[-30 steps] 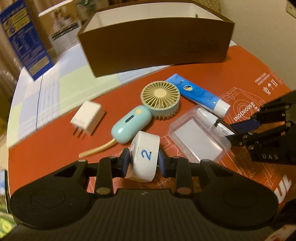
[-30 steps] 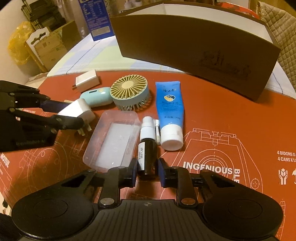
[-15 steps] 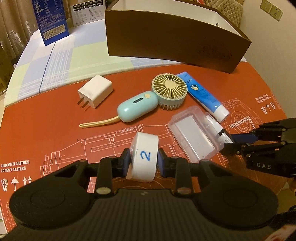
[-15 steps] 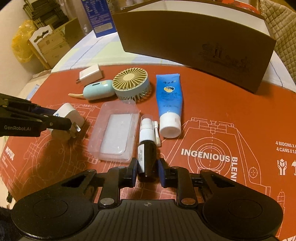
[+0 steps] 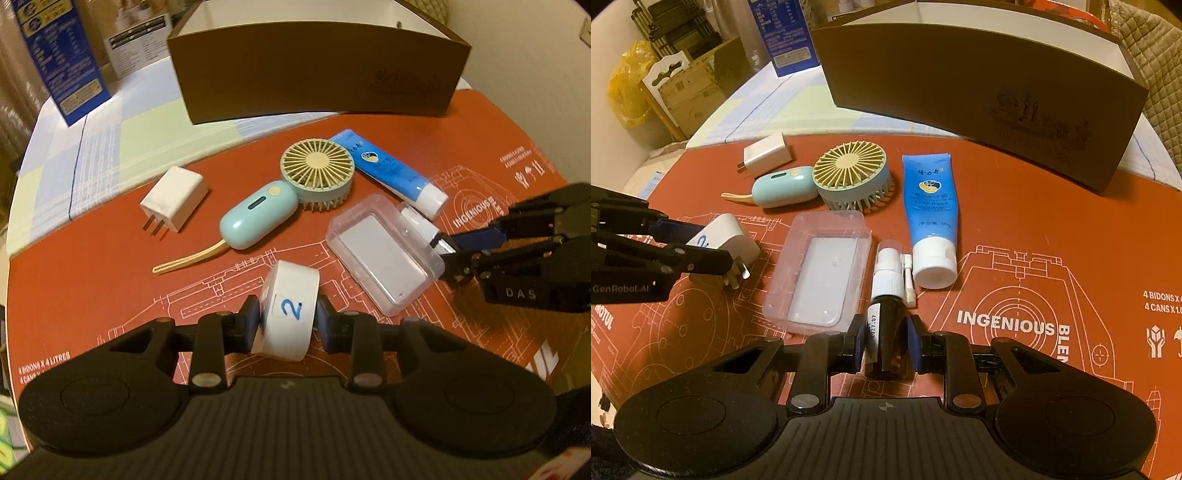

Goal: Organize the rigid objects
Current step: 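Lift the white cube and spray bottle off the mat with both grippers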

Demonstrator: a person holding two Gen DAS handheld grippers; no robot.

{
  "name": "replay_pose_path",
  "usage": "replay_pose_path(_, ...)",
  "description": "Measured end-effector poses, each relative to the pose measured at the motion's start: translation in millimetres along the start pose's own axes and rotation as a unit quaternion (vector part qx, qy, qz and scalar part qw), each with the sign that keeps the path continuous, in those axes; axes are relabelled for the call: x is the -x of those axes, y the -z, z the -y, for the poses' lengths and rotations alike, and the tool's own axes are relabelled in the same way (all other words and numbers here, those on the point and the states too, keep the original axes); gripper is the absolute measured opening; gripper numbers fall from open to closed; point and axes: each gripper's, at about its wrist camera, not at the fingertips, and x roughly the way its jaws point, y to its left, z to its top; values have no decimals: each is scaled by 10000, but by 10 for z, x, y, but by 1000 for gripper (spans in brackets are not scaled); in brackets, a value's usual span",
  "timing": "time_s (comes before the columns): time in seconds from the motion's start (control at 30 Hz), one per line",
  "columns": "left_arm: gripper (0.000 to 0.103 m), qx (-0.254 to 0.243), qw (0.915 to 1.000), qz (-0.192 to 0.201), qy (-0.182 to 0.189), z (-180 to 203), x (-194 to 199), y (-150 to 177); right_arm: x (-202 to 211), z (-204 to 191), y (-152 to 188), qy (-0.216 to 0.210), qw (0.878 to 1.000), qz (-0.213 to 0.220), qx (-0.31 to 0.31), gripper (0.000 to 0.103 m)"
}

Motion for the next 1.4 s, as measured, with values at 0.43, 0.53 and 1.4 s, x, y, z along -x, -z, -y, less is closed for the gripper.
replay_pose_path(0.43,29,207,9998,40,0,-37,-3,-9,-15,-36,-14,79,10000,48,14,21)
replay_pose_path(0.53,28,251,9997,51,-13,-37,-3,-8,-18,-54,-8,122,9998,72,122,21)
replay_pose_path(1.4,28,614,9979,-201,43,-270,80,50,164,33,22,-53,9998,132,-170,20)
